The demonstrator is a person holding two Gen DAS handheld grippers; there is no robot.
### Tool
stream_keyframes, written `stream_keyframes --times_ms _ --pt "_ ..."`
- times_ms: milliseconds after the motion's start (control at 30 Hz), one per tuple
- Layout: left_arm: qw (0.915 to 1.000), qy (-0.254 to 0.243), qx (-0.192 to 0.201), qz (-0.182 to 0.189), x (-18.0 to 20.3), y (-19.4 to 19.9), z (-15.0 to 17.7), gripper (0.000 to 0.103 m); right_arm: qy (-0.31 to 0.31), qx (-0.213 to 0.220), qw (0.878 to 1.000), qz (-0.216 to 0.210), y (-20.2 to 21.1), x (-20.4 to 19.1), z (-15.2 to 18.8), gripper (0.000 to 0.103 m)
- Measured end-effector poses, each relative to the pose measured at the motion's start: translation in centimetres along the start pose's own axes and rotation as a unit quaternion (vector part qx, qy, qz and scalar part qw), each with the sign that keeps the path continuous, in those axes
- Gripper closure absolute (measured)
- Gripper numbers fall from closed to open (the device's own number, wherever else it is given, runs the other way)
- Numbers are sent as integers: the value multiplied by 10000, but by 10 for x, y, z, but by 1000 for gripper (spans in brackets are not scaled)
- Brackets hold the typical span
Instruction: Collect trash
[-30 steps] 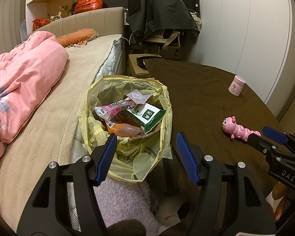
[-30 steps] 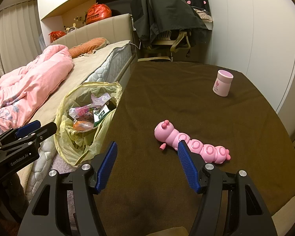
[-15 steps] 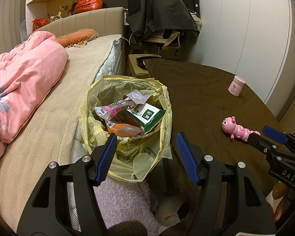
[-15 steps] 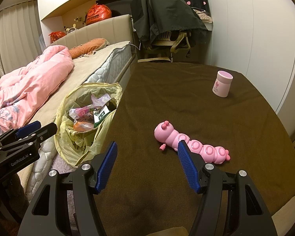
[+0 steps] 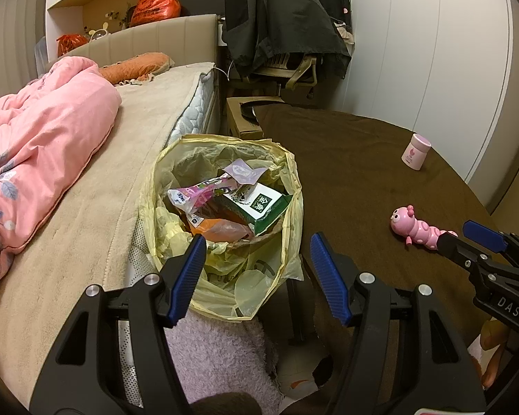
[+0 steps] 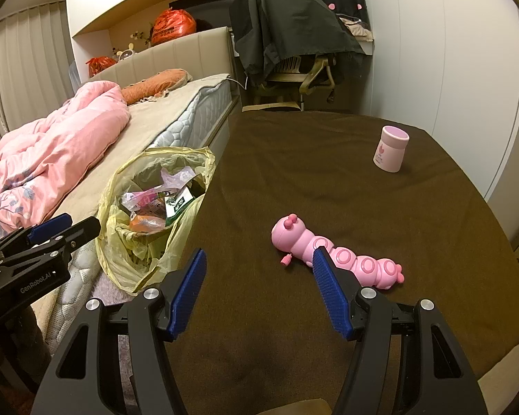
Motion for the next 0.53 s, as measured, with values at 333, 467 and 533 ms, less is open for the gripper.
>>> stream_keyframes --times_ms 333,467,533 --pt "9999 -35 -31 111 -1 -2 0 43 12 -54 10000 73 -2 5 1 43" --pt "9992 -77 -259 286 17 -18 2 43 -63 192 9997 108 -5 37 -14 43" --pt "9986 -69 -396 354 29 -30 3 43 -95 249 9996 116 -8 49 -18 43"
Point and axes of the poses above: each gripper's, at about its wrist camera, not at the fingertips, and y roughly against the way its jaws point, x to its right, z to its underside, the point moved 9 cm from there along -y, roughly the way its jaws point, and after that the axes turned 1 degree about -z, right-handed, at the moved point
